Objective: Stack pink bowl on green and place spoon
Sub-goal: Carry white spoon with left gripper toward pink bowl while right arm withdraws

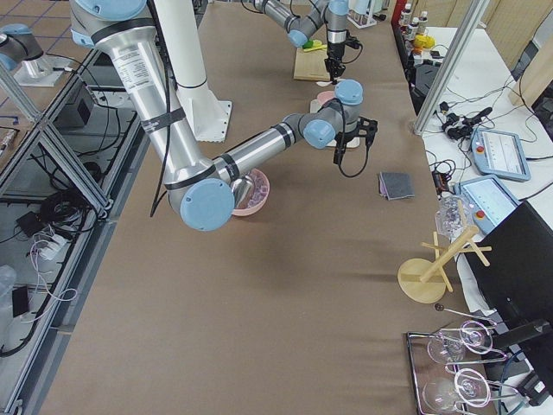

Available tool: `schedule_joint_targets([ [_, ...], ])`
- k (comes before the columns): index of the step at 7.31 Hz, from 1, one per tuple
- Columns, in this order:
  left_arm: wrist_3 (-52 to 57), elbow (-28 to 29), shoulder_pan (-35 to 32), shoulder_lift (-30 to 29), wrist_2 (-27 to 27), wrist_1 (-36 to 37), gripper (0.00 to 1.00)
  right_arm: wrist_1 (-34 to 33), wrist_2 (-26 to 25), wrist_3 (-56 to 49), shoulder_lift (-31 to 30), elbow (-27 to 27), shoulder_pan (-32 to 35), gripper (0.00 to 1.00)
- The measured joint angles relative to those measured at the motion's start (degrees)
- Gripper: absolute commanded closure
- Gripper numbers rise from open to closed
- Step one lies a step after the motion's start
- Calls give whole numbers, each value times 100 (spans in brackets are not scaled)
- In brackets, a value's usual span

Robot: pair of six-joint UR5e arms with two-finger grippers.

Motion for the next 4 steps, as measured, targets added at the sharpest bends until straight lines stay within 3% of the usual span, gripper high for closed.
schedule_joint_targets([
  [4,-59,226,227,-350,238,-25,100,38,1,-2055,-1237,100,686,0],
])
